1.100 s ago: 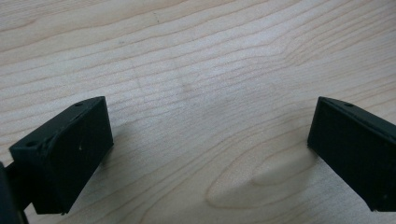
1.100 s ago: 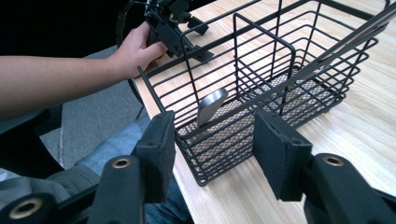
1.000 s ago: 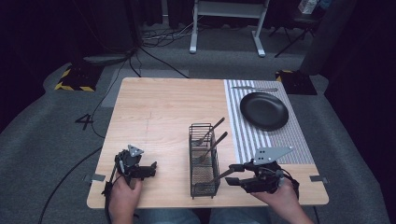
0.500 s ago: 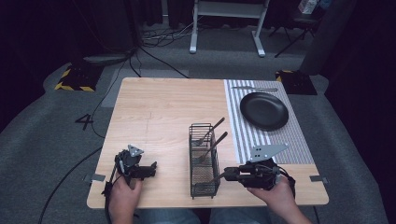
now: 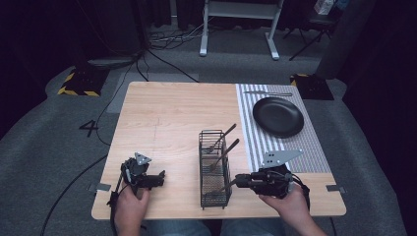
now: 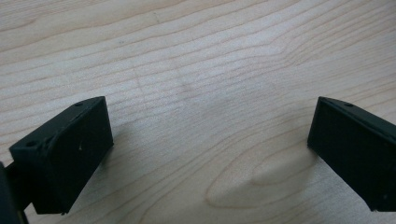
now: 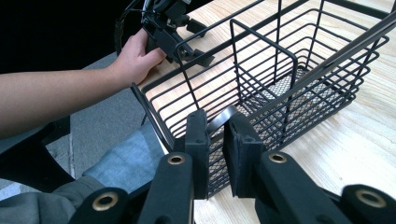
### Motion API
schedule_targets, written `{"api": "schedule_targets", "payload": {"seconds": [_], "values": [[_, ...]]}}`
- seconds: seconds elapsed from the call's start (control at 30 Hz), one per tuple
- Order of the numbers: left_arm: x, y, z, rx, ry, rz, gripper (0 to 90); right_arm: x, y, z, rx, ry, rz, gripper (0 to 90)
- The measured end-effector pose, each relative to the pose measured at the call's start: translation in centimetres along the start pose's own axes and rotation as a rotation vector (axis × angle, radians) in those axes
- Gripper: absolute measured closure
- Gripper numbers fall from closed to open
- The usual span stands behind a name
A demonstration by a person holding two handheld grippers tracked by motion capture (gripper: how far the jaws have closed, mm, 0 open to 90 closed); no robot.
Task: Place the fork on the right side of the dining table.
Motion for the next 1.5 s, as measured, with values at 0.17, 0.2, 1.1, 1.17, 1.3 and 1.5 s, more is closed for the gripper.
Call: {"api": "schedule_targets", "payload": {"seconds": [0.17,0.2,1.1,1.17,1.3,1.5], "values": [[0.0,0.0,0.0,0.001,0.0,0.0,0.2,-0.1,0.3,-0.2,0.012,-0.003,-0.003,81.7],[0.0,0.0,0.0,0.001,0.0,0.0,0.2,0.0,0.5,-0.2,0.02,0.003,-0.012,82.8],[0.0,0.0,0.0,0.0,0.0,0.0,0.1,0.7,3.8,1.7,0.106,-0.012,-0.022,86.9],[0.0,0.0,0.0,0.0,-0.001,0.0,0.1,0.8,4.0,1.8,0.109,-0.015,-0.019,86.9],[0.0,0.0,0.0,0.001,-0.001,0.0,0.1,1.1,4.6,2.4,0.125,-0.022,-0.025,87.0],[0.0,0.0,0.0,0.001,-0.001,0.001,0.2,1.5,5.4,3.4,0.148,-0.025,-0.037,87.0]]}}
Point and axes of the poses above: each handheld gripper's, and its own axes: z roughly backward along the jaws, y roughly out of its top, x roughly to its right, the point moved 9 cm from there along -z, roughly forward along the jaws, and after that the axes turned 10 degrees about x, right-handed, at the moved point
